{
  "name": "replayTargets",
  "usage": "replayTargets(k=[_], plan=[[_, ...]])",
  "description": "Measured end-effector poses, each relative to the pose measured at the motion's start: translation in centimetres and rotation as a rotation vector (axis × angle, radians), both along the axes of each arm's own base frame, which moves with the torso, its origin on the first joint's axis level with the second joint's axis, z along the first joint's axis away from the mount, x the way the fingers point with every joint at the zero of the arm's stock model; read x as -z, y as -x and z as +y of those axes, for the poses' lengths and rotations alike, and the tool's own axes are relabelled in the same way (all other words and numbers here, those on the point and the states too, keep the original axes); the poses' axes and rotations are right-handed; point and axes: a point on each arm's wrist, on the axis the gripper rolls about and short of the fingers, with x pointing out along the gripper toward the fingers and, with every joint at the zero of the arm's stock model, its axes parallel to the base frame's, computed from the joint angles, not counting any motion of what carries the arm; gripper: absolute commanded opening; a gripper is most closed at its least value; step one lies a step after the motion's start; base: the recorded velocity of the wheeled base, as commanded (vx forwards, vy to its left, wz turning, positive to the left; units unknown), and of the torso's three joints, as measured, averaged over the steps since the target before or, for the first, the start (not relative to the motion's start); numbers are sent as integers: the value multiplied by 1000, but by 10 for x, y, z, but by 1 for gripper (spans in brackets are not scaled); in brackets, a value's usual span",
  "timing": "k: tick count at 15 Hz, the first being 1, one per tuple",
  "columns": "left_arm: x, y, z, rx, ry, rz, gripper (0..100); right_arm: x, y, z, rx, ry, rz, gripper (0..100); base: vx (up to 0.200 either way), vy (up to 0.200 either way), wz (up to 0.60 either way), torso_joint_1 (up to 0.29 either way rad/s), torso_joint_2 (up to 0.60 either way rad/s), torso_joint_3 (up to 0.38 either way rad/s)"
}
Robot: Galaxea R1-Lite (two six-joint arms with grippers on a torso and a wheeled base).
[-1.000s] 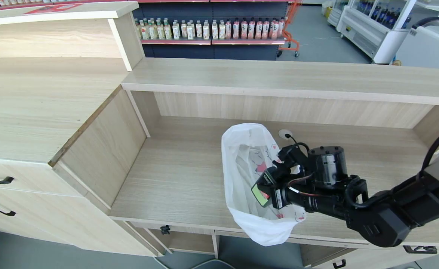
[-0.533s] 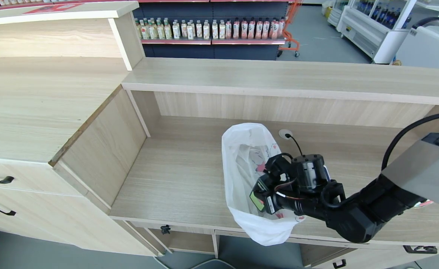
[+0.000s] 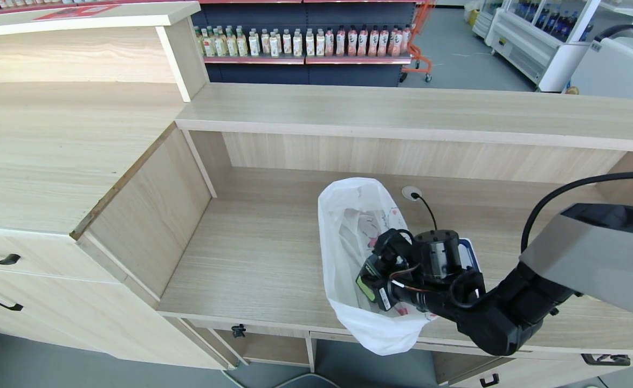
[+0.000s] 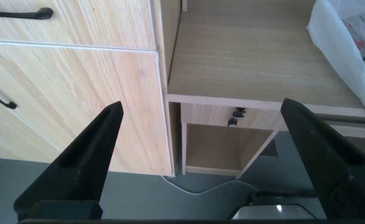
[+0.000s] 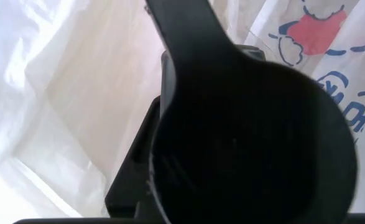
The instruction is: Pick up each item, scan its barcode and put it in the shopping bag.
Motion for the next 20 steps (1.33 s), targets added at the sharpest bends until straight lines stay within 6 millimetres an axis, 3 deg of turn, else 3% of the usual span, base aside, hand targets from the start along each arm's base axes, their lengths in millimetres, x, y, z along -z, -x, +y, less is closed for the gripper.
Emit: replayTargets(k=[1, 2, 7, 11, 14, 20], plan=[[0, 0, 0, 0, 0, 0, 100, 2, 0, 0, -1, 3, 4, 0, 0, 0, 0, 0, 0, 0], [0, 0, 0, 0, 0, 0, 100, 3, 0, 1, -2, 4, 7, 100, 0, 0, 0, 0, 0, 0], [0, 0, 0, 0, 0, 0, 100, -1, -1, 1, -21, -13, 0, 100, 0, 0, 0, 0, 0, 0], [0, 0, 0, 0, 0, 0, 100, -20, -4, -9, -58, -75, -22, 100, 0, 0, 0, 0, 0, 0], [0, 0, 0, 0, 1, 0, 100, -50, -2, -21, -25, -163, -20, 100, 0, 0, 0, 0, 0, 0], [0, 0, 0, 0, 8, 0, 100, -126, 36, -50, 57, -302, -3, 100, 0, 0, 0, 0, 0, 0]])
